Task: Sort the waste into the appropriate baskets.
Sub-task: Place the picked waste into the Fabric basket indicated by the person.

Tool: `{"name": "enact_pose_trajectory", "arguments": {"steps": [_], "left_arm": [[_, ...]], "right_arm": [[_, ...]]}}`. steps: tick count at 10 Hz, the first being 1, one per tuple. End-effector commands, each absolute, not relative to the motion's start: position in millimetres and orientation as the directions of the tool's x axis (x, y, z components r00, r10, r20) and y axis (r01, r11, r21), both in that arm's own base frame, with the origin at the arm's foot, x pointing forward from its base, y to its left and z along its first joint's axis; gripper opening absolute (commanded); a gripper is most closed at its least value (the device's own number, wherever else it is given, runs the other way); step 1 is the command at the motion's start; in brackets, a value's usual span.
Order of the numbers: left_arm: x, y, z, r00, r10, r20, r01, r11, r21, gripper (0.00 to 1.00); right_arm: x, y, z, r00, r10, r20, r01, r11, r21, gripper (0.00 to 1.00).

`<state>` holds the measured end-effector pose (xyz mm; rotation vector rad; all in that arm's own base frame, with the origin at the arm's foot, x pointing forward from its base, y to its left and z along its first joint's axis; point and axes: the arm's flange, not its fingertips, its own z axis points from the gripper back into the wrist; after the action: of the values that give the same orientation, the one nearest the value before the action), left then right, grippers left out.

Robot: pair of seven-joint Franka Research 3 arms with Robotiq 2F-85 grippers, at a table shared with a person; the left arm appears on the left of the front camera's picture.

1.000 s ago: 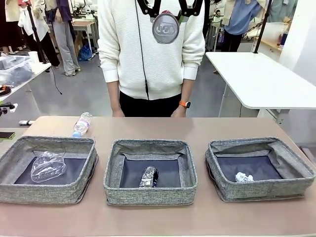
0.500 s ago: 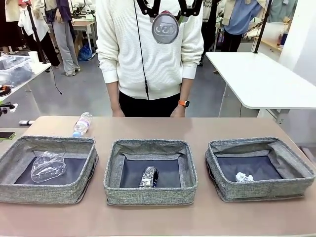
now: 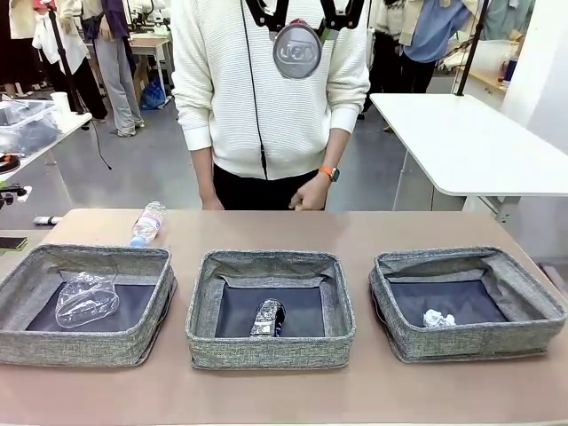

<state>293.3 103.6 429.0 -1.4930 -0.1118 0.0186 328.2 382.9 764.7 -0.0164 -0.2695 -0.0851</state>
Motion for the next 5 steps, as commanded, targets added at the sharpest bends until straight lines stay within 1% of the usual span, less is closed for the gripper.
{"name": "enact_pose_trajectory", "arguments": {"steps": [1,5], "left_arm": [[290.2,103.2,430.6,0.995,0.082,0.063,0.057,0.076,-0.995,1.00],[290.2,103.2,430.6,0.995,0.082,0.063,0.057,0.076,-0.995,1.00]], "right_arm": [[325.8,380.3,767.5,0.958,-0.087,0.272,0.093,0.996,-0.008,0.36],[325.8,380.3,767.5,0.958,-0.087,0.272,0.093,0.996,-0.008,0.36]]}}
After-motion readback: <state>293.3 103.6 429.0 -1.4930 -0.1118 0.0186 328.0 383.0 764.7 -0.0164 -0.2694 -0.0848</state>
